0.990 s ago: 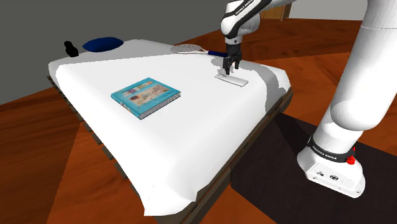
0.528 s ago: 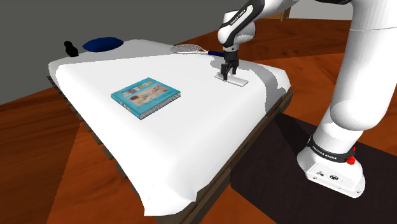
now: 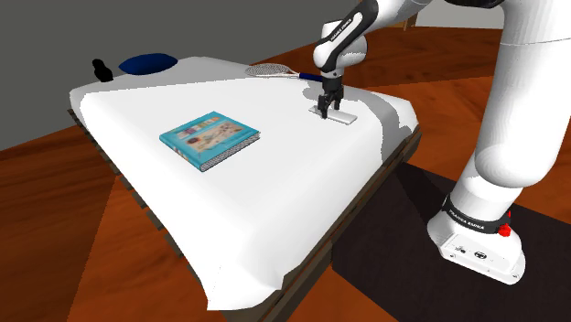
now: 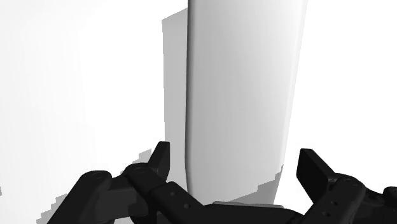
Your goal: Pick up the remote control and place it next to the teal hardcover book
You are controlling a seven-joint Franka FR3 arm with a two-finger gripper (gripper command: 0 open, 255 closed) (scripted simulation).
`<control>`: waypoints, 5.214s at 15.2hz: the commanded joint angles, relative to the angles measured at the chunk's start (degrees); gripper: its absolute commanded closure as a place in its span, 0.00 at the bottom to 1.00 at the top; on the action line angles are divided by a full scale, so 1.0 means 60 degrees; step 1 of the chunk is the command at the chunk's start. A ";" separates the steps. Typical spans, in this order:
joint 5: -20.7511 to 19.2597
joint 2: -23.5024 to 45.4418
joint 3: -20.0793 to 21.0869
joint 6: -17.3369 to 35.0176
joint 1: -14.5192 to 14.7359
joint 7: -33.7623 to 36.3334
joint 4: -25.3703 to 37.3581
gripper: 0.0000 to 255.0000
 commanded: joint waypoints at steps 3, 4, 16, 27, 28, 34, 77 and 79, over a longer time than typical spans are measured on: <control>0.0000 0.0000 0.0000 0.0000 0.0000 0.0000 0.0000 1.00; 0.0000 0.0001 0.0000 -0.0002 -0.0001 -0.0001 0.0003 1.00; -0.0141 -0.0362 -0.0039 -0.0569 0.0034 0.0091 0.0223 1.00; -0.0378 -0.1003 -0.0081 -0.1863 0.0080 0.0243 0.0902 1.00; -0.0395 -0.1051 -0.0083 -0.1983 0.0083 0.0254 0.0977 1.00; -0.0168 -0.0088 0.0186 -0.2575 0.0341 0.0734 0.2502 1.00; 0.0546 0.6016 0.1003 -0.4061 0.0817 0.2387 1.0058 0.00; 0.0546 0.6017 0.1003 -0.4062 0.0817 0.2387 1.0058 0.00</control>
